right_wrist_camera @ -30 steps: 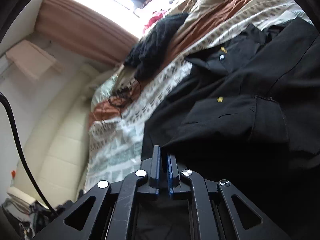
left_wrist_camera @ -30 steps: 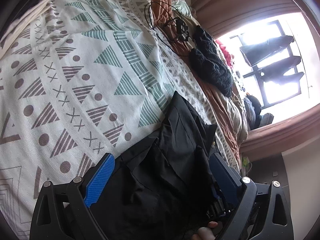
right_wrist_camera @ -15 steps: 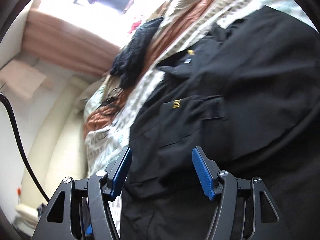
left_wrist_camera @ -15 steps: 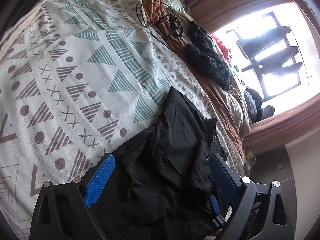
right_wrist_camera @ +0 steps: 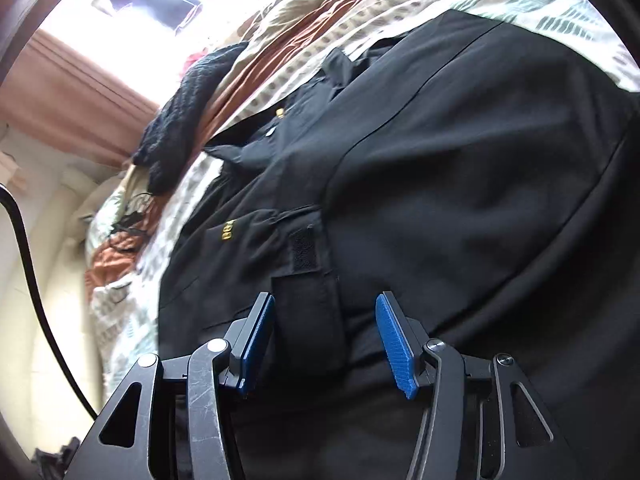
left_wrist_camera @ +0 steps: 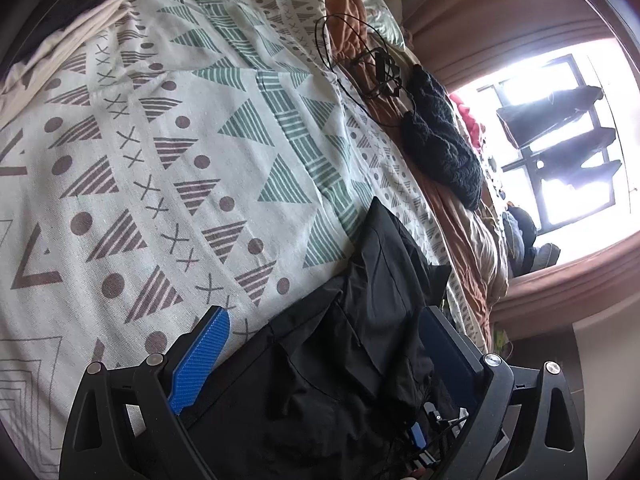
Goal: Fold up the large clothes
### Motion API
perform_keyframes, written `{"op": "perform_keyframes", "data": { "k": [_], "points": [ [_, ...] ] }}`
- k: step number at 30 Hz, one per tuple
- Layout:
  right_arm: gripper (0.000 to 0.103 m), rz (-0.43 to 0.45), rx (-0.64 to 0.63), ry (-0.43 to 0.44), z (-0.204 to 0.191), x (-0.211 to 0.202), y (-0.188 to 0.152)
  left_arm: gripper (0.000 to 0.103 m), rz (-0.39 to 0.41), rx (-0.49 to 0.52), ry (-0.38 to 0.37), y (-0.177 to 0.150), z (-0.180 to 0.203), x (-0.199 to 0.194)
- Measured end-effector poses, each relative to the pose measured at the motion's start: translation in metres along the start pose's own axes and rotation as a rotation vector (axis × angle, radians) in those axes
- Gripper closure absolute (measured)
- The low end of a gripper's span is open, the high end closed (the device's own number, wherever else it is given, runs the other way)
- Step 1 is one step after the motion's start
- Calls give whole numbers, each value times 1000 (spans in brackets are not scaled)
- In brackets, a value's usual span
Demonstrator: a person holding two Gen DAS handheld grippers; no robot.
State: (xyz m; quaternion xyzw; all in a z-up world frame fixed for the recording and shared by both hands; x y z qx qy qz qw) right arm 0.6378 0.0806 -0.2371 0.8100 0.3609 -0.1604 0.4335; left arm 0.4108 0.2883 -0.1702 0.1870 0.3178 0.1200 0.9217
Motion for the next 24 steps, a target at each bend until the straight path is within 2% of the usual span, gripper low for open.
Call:
{"op": "perform_keyframes", "data": {
  "k": [3, 6, 10, 13, 17, 20, 24],
  "points": [
    [49, -33, 23, 49, -4, 4, -5, 7, -1, -15, 9, 1, -5, 0],
    [53, -114, 153, 219, -23, 10, -17, 7, 6, -22, 26, 4, -10, -2],
    [57, -125, 65, 296, -60, 11, -31, 7, 26, -53, 41, 12, -19, -6],
    [66, -157, 36, 382, -95, 14, -46, 7, 39, -67, 49, 17, -23, -8],
    [67, -203, -59, 487, -145, 11, -75, 7, 47, -52, 67, 20, -25, -9],
    [67, -240, -135, 504, -165, 8, -95, 7, 49, -41, 85, 20, -28, -7],
    [67, -236, -170, 463, -162, -1, -97, 7, 26, -15, 99, 12, -26, -1]
  ]
}}
Point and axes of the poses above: each gripper's, at about its wrist camera, not at the fingertips, and x roughly the way its jaws point, z to its right, y to its top, the point moved 7 cm from there along x, roughly the way its jaws point, and after that the axes turned 14 degrees about z, right-handed, at the moved point
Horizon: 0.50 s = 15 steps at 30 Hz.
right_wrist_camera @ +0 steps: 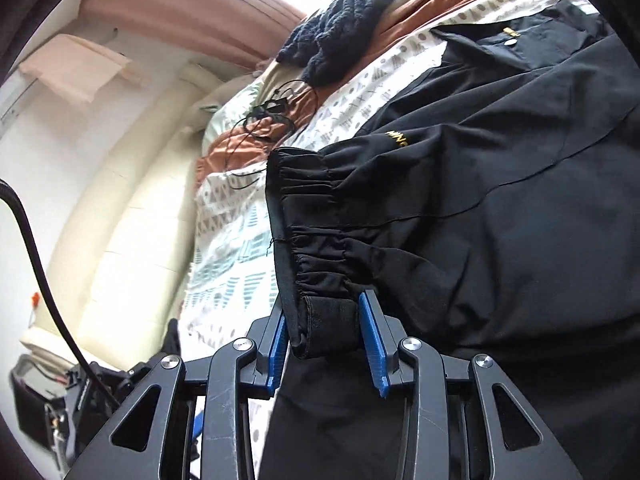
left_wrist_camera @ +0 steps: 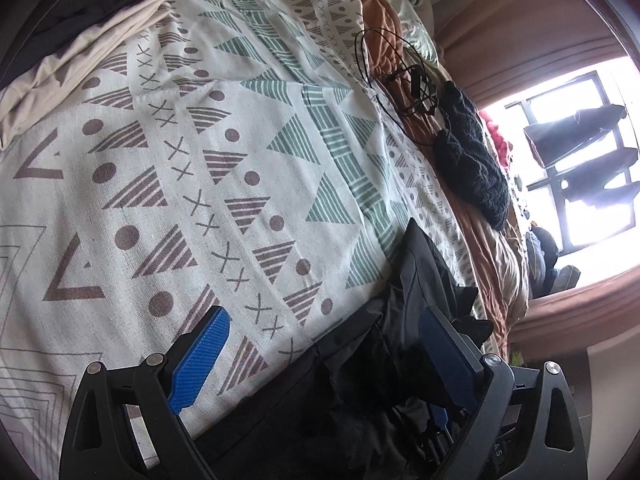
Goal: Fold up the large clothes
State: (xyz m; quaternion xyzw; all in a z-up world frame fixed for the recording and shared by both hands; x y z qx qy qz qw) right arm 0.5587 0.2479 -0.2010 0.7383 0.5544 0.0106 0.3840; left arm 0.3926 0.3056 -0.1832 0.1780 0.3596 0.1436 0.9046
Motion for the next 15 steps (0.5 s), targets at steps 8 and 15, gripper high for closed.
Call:
{"op": "perform_keyframes", "data": {
  "k": [8, 15],
  "points": [
    [31, 74, 38, -21, 16, -48, 12, 7, -12, 109, -35, -17, 27, -4],
    [31, 118, 63, -89, 37, -82, 18, 7, 1, 158, -59, -22, 34, -15]
  ]
}}
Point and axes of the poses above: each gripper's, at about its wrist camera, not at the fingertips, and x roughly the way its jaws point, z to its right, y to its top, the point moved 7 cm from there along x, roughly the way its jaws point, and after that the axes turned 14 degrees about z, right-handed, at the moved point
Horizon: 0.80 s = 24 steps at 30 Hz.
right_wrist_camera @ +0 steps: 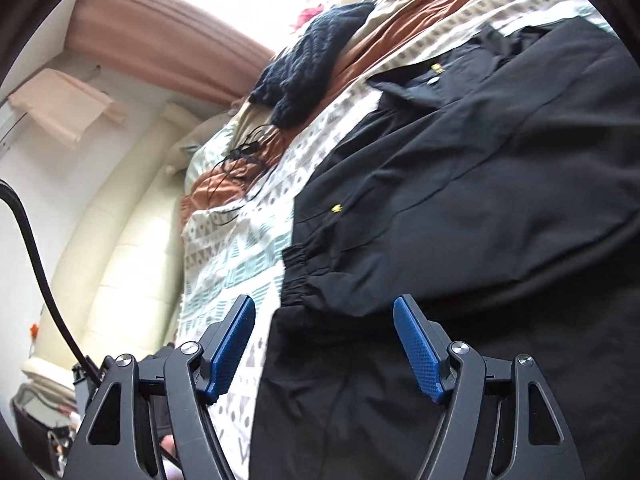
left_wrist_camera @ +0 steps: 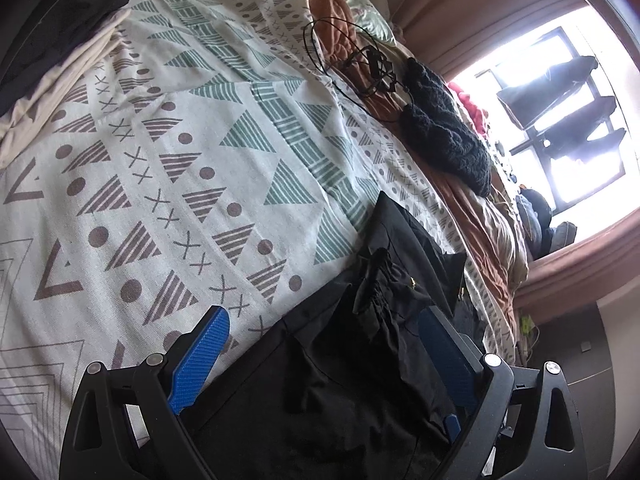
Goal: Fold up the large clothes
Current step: 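Open the right tool and raise both tools above the folded shirt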
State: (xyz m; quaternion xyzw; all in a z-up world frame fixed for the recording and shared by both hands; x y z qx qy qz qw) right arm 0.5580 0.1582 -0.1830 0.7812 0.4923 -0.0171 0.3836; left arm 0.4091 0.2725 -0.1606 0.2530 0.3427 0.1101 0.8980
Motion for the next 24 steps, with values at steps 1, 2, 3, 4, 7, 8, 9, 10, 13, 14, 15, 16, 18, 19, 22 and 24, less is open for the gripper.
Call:
{"op": "perform_keyframes", "data": {
  "k": [1, 2, 3, 4, 7, 8, 9, 10, 13, 14, 15, 16, 18, 19, 22, 24],
  "points": [
    [31, 13, -3, -14, 3, -8, 2, 7, 3, 18, -4, -2, 1, -3],
    [31, 22, -10, -29, 4, -15, 3, 7, 3, 43, -7, -6, 2, -7],
    [31, 31, -15, -42, 7, -22, 4, 7, 0, 66, -15, -10, 2, -11],
    [31, 39, -17, -52, 11, -32, 4, 7, -6, 81, -29, -15, 2, -15],
    [31, 58, -11, -92, 25, -61, -2, 7, -32, 118, -50, -31, -4, -29],
    [31, 64, -13, -106, 29, -70, -4, 7, -42, 127, -60, -37, -6, -36],
    [31, 69, -16, -119, 33, -78, -6, 7, -50, 136, -72, -41, -6, -41],
    [31, 77, -20, -133, 37, -88, -8, 7, -52, 154, -82, -44, -5, -48],
    [31, 103, -9, -158, 49, -113, -8, 7, -47, 218, -93, -51, -6, -69],
    [31, 112, 0, -164, 53, -122, -7, 7, -53, 233, -99, -53, -7, -76],
    [31, 116, 6, -169, 55, -129, -7, 7, -63, 249, -104, -57, -9, -84],
    [30, 118, 12, -173, 58, -137, -8, 7, -69, 261, -110, -58, -11, -89],
    [24, 121, 16, -169, 60, -153, -11, 7, -69, 289, -117, -61, -17, -104],
    [13, 124, 19, -169, 60, -161, -13, 7, -67, 300, -116, -61, -21, -111],
    [5, 140, 23, -190, 64, -193, -22, 7, -67, 319, -118, -62, -33, -129],
    [5, 135, 20, -209, 68, -209, -28, 7, -71, 319, -127, -63, -42, -141]
  ]
}}
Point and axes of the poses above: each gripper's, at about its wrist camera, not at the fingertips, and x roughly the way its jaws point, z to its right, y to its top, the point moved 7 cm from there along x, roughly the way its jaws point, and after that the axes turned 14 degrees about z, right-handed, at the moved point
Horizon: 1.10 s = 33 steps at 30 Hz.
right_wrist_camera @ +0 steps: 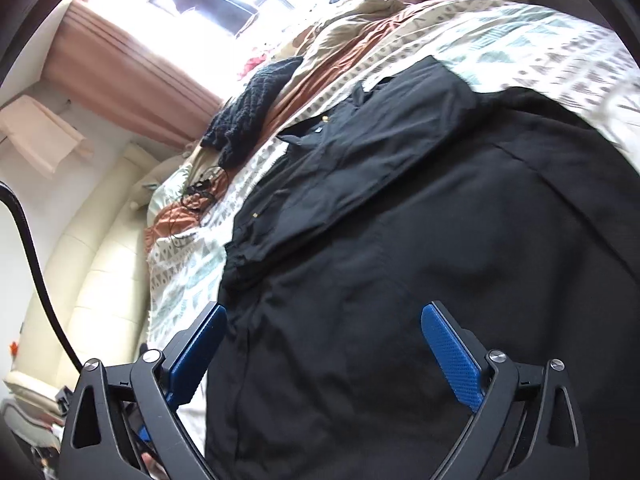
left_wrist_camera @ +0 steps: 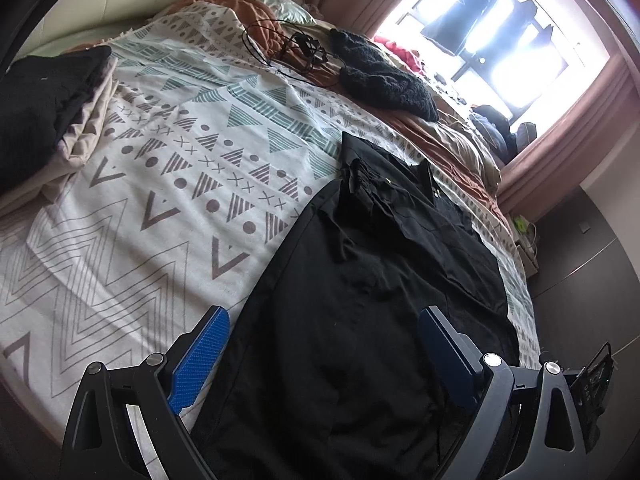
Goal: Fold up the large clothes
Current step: 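Open the right tool and raise both tools above the folded shirt, then move both open tools down to the hem end of the black shirt strip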
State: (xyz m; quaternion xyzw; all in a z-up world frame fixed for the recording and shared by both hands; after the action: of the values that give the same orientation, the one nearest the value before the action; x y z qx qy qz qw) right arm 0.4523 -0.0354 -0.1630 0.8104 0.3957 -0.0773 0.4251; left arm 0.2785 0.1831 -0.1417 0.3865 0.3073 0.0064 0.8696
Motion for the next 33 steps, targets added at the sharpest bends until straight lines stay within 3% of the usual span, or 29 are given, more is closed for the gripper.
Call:
{"op": "perform_keyframes", "data": {
  "k": [8, 16, 20, 30, 33],
  "points": [
    [5, 83, -29, -41, 30, -76, 2, 7, 8, 21, -29, -12, -17, -46],
    [6, 120, -79, -139, 71, -138, 2, 8, -34, 32, -89, -26, -30, -81],
    [13, 127, -57, -161, 96, -165, 1, 18, -58, 33, -97, -32, -37, -95],
    [15, 126, -12, -254, 161, -208, -3, 29, -89, 57, -92, -51, -54, -124],
    [16, 141, -2, -268, 176, -218, -1, 42, -119, 36, -90, -58, -62, -120]
  ]
}}
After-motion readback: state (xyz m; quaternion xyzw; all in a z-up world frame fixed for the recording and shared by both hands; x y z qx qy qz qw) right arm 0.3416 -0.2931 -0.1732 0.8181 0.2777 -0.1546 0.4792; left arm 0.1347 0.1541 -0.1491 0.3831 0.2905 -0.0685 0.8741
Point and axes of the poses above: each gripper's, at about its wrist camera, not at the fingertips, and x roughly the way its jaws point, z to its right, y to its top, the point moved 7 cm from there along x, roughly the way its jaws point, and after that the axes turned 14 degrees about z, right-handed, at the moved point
